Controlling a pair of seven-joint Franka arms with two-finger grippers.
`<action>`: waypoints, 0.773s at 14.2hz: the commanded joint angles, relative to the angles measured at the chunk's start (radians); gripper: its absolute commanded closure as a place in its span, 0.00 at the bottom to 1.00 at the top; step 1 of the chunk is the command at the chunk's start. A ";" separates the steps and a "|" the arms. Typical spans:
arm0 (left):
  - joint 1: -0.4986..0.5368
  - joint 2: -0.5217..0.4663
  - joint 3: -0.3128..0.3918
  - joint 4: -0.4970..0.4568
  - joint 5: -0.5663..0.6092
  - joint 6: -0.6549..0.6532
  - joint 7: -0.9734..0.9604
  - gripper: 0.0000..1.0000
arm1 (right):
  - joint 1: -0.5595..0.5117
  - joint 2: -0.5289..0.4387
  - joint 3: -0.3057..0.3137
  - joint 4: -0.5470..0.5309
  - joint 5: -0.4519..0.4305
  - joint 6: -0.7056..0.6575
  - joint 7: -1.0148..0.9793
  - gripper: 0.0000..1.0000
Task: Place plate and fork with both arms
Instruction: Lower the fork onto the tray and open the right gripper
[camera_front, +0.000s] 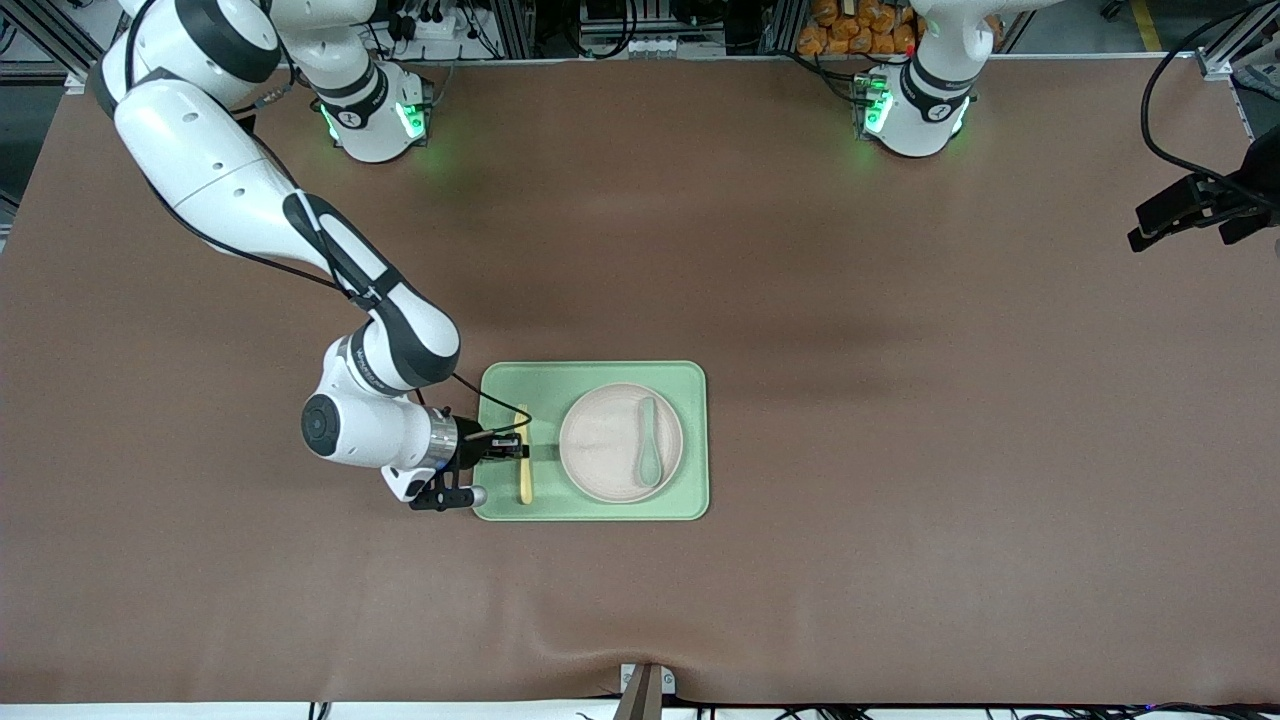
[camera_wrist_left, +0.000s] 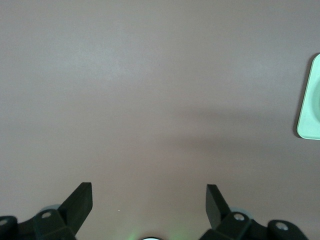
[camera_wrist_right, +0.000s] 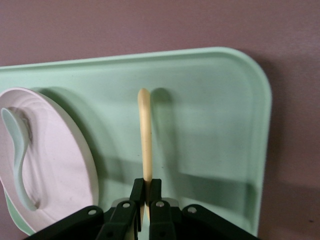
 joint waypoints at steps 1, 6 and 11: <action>0.004 -0.026 -0.003 -0.018 0.019 -0.006 0.017 0.00 | -0.043 -0.037 0.029 -0.061 0.019 0.011 -0.029 0.29; 0.004 -0.026 -0.003 -0.016 0.019 -0.006 0.017 0.00 | -0.040 -0.037 0.029 -0.034 0.017 0.000 -0.018 0.00; 0.002 -0.025 -0.003 -0.018 0.019 -0.006 0.017 0.00 | -0.033 -0.038 0.021 0.104 0.005 -0.162 0.016 0.00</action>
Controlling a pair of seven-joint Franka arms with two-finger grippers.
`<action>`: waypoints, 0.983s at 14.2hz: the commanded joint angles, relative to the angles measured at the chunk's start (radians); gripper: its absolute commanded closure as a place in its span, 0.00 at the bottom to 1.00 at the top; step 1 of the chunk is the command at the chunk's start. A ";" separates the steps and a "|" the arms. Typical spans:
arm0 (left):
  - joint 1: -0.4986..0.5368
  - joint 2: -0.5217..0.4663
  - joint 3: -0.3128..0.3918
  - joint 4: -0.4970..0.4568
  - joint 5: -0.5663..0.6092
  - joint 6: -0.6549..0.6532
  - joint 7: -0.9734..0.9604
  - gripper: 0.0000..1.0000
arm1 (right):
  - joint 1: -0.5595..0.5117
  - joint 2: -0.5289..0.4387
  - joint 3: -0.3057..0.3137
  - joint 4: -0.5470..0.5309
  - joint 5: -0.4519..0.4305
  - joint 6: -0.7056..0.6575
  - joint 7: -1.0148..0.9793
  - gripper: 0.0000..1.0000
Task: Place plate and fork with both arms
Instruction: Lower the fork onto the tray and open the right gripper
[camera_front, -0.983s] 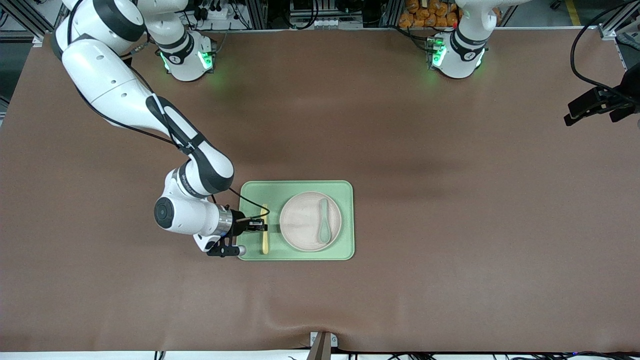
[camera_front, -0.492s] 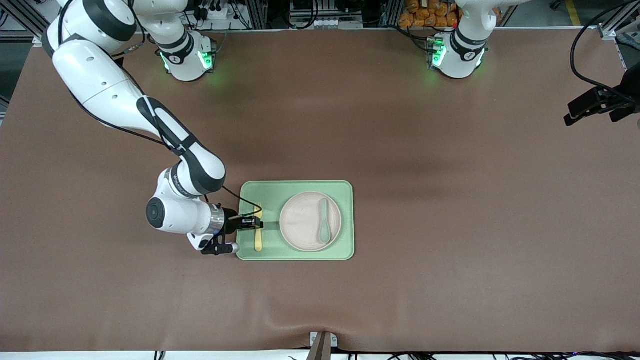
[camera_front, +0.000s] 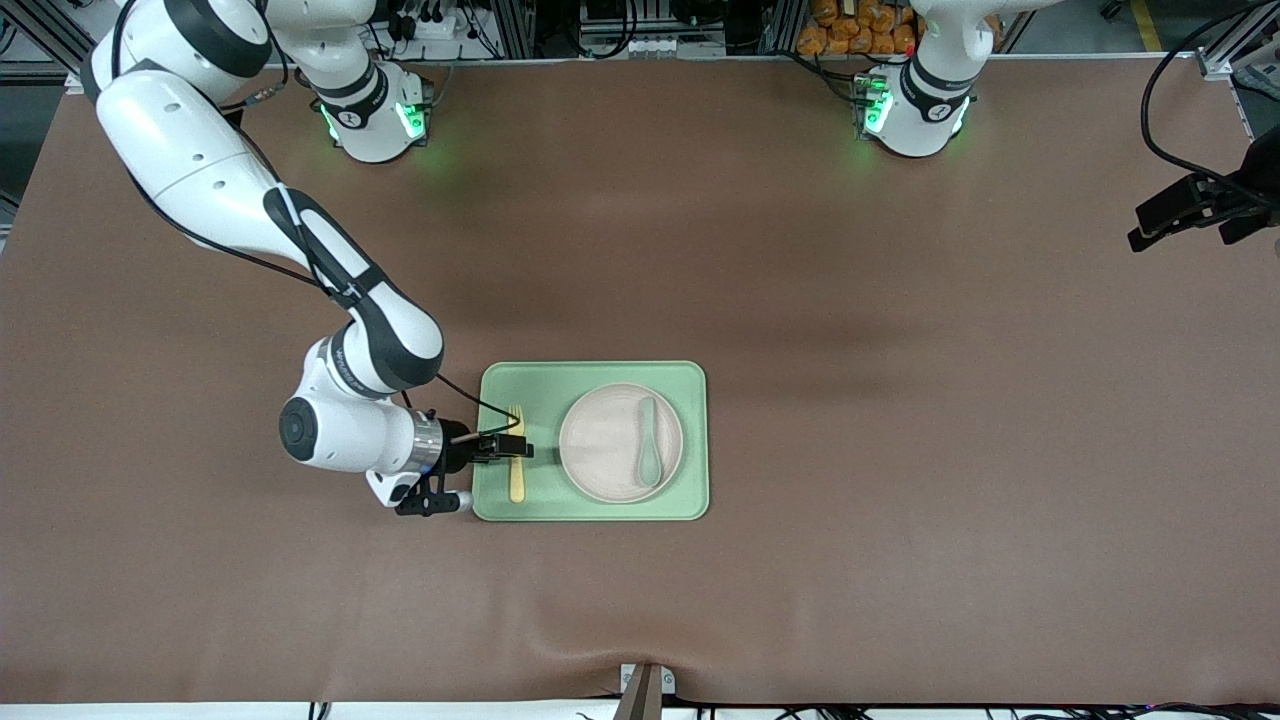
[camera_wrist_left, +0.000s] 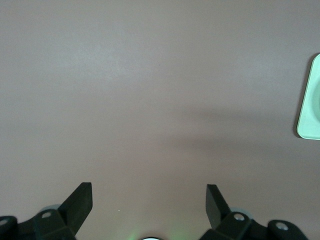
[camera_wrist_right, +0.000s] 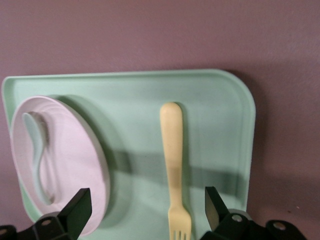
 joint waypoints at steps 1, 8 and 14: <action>0.002 -0.024 -0.003 -0.018 0.019 -0.006 0.017 0.00 | -0.016 -0.012 0.009 0.062 0.004 -0.094 0.027 0.00; 0.004 -0.024 -0.003 -0.019 0.019 -0.008 0.017 0.00 | -0.016 -0.100 -0.007 0.137 -0.131 -0.306 0.060 0.00; 0.005 -0.026 0.000 -0.016 0.019 -0.008 0.017 0.00 | -0.003 -0.261 -0.105 0.206 -0.147 -0.539 0.051 0.00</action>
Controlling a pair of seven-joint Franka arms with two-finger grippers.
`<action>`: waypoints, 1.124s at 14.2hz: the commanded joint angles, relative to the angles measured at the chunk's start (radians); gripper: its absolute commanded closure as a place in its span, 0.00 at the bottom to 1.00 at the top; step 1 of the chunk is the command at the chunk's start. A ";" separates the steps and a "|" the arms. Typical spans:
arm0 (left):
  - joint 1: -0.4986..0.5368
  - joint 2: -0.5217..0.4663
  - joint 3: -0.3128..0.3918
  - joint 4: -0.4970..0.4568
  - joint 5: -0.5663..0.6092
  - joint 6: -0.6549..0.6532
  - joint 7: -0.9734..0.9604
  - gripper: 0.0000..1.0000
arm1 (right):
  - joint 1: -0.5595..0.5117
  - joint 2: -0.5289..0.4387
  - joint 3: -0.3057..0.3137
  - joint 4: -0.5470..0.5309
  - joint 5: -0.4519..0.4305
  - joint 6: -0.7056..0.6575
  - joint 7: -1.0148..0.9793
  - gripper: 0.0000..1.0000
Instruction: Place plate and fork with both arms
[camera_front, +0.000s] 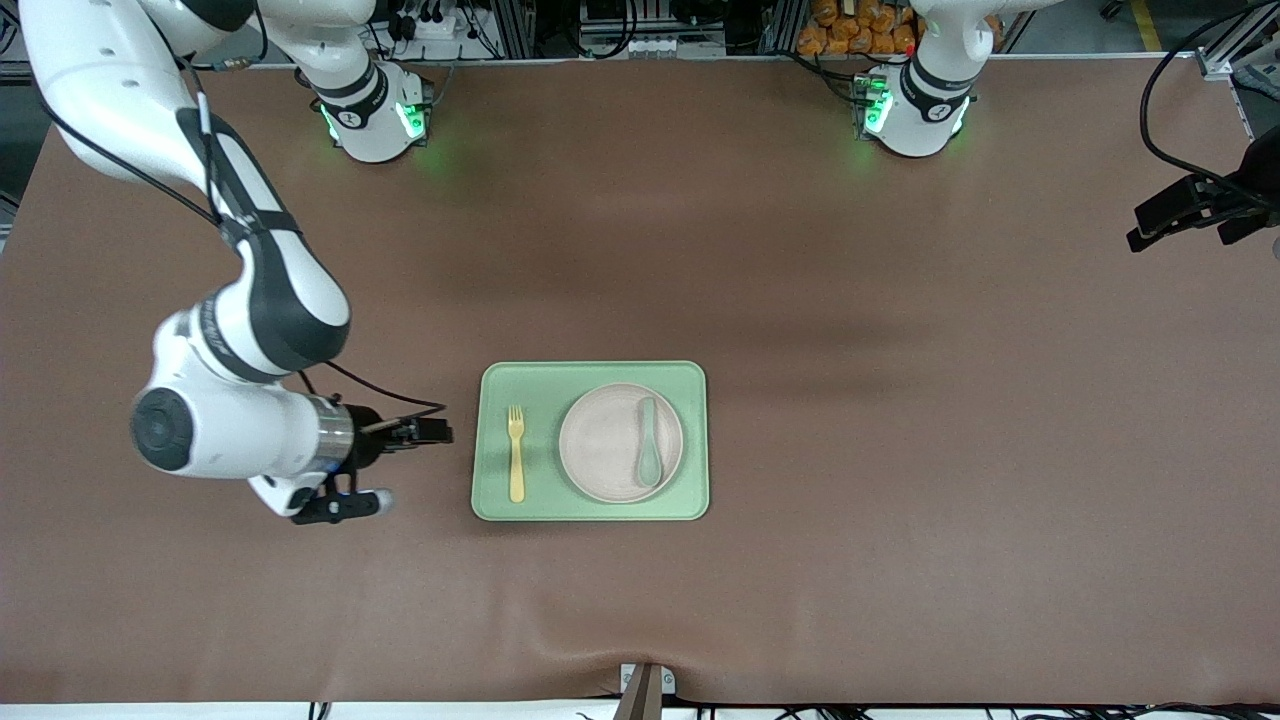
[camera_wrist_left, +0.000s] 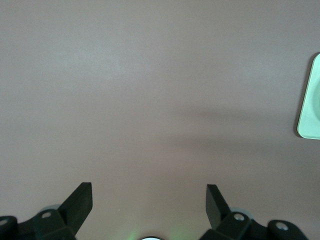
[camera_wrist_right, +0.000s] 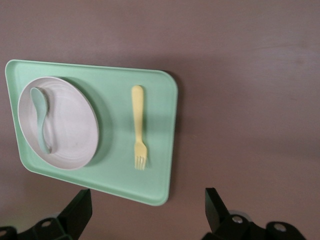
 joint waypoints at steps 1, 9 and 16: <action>0.005 -0.026 0.003 -0.010 0.019 -0.006 0.017 0.00 | 0.010 -0.104 -0.068 -0.009 -0.017 -0.069 0.001 0.00; -0.001 -0.015 -0.003 -0.012 0.019 0.000 0.017 0.00 | 0.089 -0.361 -0.260 0.014 0.003 -0.309 -0.080 0.00; 0.000 -0.017 -0.003 -0.013 0.019 -0.002 0.017 0.00 | 0.098 -0.537 -0.374 0.003 0.014 -0.474 -0.069 0.00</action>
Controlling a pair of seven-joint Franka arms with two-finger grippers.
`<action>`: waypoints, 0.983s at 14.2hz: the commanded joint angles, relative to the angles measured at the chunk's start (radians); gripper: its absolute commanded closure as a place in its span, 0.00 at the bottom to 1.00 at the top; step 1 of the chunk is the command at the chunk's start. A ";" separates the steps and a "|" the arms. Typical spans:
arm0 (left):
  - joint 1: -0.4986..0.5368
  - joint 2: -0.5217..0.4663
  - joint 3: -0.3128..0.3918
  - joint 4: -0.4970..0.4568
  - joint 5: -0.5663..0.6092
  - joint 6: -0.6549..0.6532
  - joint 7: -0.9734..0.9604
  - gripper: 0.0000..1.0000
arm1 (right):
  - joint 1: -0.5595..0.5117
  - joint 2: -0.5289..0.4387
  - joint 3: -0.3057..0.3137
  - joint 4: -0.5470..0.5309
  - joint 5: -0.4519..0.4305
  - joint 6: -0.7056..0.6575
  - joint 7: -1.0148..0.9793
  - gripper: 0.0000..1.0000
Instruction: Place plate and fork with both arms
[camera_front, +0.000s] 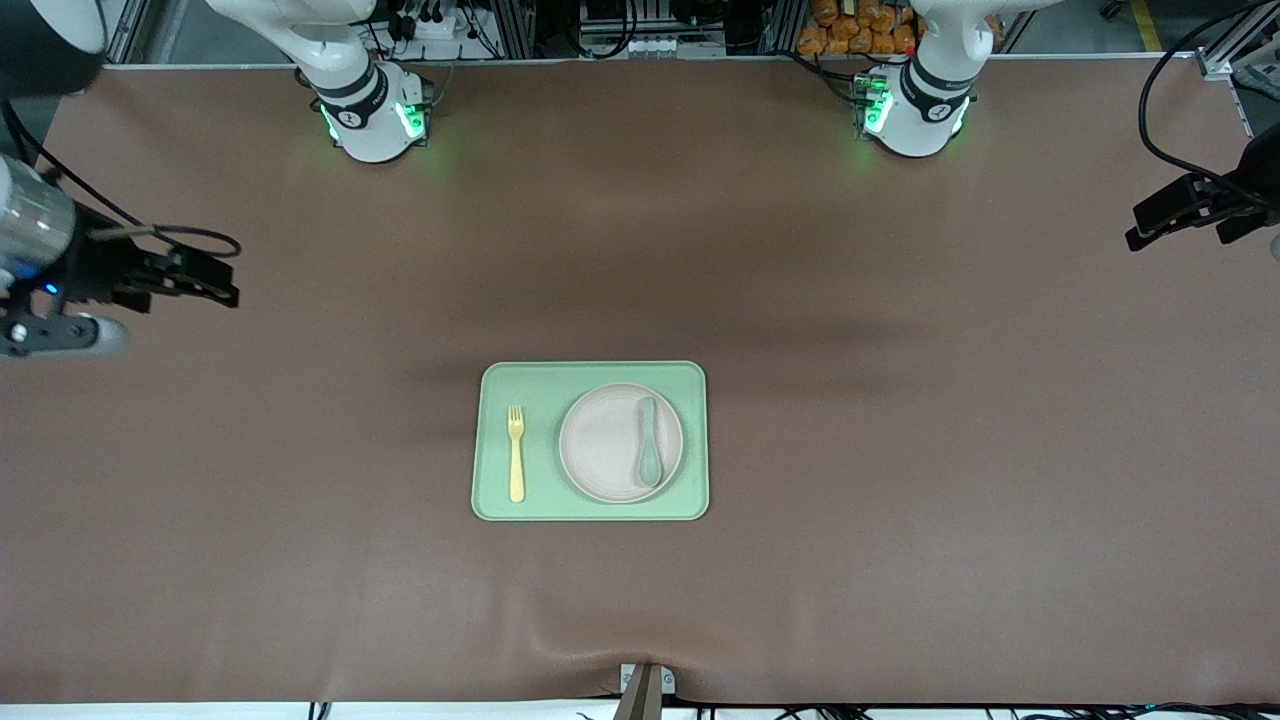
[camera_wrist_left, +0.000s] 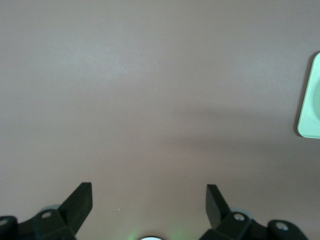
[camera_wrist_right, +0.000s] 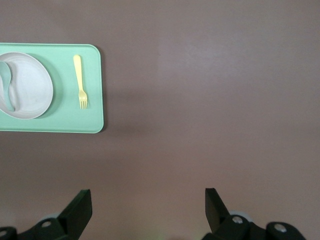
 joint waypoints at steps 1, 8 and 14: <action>0.003 -0.013 -0.003 -0.008 0.019 -0.002 0.017 0.00 | 0.007 -0.093 -0.052 -0.071 0.016 -0.022 0.006 0.00; 0.003 -0.013 -0.003 -0.009 0.019 -0.002 0.017 0.00 | 0.020 -0.159 -0.081 -0.193 0.019 0.014 0.011 0.00; 0.003 -0.012 -0.005 -0.009 0.019 0.003 0.017 0.00 | 0.021 -0.262 -0.097 -0.356 0.019 0.149 0.011 0.00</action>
